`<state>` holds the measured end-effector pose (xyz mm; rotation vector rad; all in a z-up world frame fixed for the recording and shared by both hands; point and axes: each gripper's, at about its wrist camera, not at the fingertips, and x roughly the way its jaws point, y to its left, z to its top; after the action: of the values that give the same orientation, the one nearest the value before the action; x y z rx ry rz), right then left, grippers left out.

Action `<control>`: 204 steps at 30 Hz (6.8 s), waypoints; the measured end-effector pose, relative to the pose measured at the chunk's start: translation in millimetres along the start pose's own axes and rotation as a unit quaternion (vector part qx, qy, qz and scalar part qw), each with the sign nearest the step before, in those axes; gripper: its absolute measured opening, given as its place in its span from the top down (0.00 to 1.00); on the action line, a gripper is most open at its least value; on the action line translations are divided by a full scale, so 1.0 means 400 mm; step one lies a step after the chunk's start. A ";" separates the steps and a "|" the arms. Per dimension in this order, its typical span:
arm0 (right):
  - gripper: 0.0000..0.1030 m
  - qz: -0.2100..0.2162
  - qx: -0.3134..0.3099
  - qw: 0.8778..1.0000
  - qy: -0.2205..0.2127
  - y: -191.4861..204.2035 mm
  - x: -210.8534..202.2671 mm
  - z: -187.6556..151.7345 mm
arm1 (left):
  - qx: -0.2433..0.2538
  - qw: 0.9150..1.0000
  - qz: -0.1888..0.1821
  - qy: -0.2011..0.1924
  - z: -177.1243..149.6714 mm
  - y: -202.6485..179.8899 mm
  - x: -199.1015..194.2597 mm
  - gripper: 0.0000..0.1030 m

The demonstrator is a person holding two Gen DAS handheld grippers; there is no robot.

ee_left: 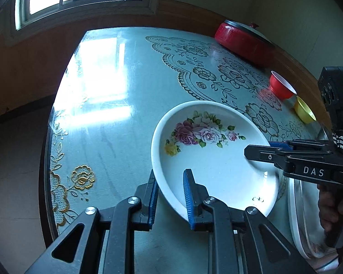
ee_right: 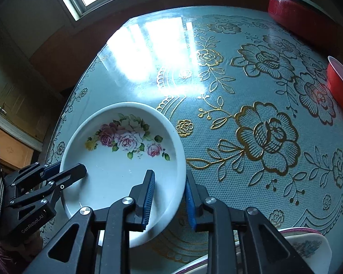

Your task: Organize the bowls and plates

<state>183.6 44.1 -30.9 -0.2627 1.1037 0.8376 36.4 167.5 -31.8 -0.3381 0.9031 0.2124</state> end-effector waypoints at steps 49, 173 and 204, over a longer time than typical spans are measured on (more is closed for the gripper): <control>0.92 0.003 0.051 0.998 -0.031 -0.025 -0.063 -0.018 | -0.009 0.997 -0.078 -0.026 -0.019 0.064 -0.014 0.84; 0.74 -0.178 0.211 0.950 -0.147 -0.134 -0.364 -0.510 | 0.259 0.957 -0.121 -0.056 -0.095 -0.468 -0.017 0.84; 0.84 -0.089 0.341 0.916 -0.194 -0.249 -0.427 -0.630 | 0.241 0.959 -0.135 -0.066 -0.104 -0.435 -0.055 0.73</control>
<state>50.7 -246.9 -18.7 0.3733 0.9130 0.2829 48.7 -10.3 -3.6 0.0107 0.7385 -0.2364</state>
